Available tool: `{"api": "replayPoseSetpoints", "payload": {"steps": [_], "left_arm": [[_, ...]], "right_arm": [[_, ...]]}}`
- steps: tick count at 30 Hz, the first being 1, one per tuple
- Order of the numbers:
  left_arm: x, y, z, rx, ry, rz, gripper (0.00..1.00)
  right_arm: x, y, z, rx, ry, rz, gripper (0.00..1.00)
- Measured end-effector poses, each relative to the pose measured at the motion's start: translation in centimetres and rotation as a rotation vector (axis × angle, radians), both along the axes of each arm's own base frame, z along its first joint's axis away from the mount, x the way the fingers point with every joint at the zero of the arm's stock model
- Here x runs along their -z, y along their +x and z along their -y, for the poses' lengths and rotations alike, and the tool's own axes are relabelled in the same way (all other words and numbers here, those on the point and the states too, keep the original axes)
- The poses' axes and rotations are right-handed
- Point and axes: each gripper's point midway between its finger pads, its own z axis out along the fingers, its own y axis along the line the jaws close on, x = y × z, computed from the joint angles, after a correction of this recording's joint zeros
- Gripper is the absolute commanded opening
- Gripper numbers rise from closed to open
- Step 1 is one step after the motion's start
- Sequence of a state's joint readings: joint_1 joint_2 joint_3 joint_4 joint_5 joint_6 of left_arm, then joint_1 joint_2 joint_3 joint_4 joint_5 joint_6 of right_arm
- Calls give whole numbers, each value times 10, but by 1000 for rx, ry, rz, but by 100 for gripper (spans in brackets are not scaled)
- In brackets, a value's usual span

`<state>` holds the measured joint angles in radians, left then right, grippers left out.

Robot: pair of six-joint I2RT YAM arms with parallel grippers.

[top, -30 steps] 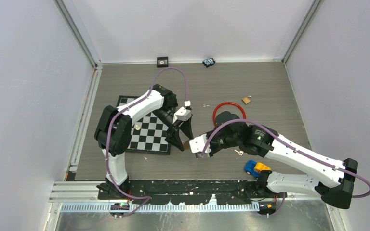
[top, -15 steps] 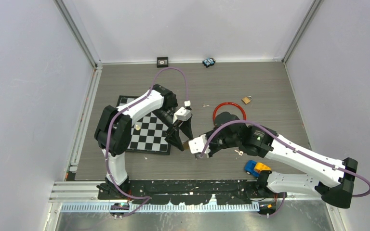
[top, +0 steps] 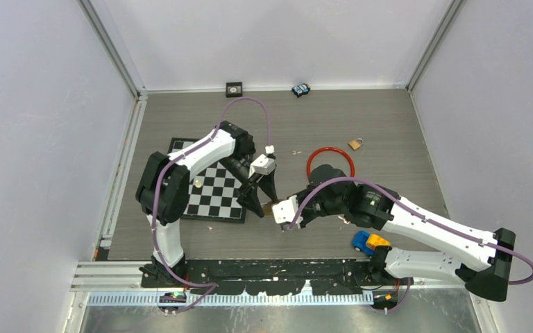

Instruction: Unlock with the key

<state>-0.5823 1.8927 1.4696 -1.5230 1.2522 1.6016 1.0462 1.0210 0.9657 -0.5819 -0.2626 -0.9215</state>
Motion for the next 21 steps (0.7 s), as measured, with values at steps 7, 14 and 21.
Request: {"api": "replayPoseSetpoints", "payload": {"steps": [7, 14, 21], "left_arm": [[-4, 0, 4, -10, -26, -14, 0], [-5, 1, 6, -15, -35, -24, 0], [-4, 1, 7, -17, -37, -32, 0]], "right_arm": [[-6, -1, 3, -5, 14, 19, 1], [-6, -1, 5, -27, 8, 53, 1], [-5, -1, 6, -42, -1, 70, 1]]}}
